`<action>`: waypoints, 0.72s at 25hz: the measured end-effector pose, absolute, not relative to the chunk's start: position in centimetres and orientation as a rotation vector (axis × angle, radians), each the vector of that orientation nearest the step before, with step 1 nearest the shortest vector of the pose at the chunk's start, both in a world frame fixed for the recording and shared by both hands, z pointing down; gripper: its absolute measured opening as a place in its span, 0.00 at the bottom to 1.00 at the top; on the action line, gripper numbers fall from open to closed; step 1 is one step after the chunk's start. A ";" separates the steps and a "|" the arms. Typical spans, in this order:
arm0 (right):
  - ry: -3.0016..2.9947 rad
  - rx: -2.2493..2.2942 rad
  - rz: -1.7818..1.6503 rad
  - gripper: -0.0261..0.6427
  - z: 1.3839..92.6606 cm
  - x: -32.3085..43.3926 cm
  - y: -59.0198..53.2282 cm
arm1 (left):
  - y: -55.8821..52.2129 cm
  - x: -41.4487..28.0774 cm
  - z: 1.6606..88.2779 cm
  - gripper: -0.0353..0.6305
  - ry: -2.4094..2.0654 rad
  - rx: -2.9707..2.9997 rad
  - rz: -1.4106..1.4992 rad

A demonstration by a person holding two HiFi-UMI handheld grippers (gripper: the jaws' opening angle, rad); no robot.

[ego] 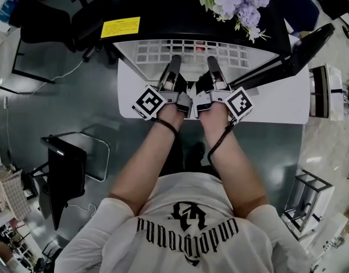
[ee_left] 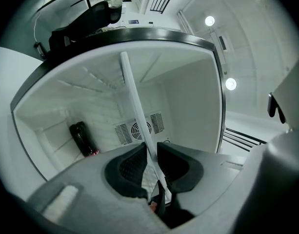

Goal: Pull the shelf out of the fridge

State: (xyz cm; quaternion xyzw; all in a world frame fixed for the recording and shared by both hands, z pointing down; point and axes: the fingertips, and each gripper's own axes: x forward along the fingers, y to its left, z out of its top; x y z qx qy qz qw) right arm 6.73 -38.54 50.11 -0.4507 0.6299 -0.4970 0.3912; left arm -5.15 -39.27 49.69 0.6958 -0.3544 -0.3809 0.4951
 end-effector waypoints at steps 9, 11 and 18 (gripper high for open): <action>1.601 -1.124 -1.277 0.10 50.0 6.5 -36.2 | -37.1 -5.9 50.2 0.16 -0.928 1.752 -0.874; 1.602 -1.122 -1.282 0.10 50.1 6.5 -35.7 | -36.5 -5.9 50.2 0.16 -0.926 1.742 -0.879; 1.610 -1.109 -1.294 0.10 49.9 6.4 -33.8 | -34.5 -5.5 49.4 0.16 -0.874 1.687 -0.944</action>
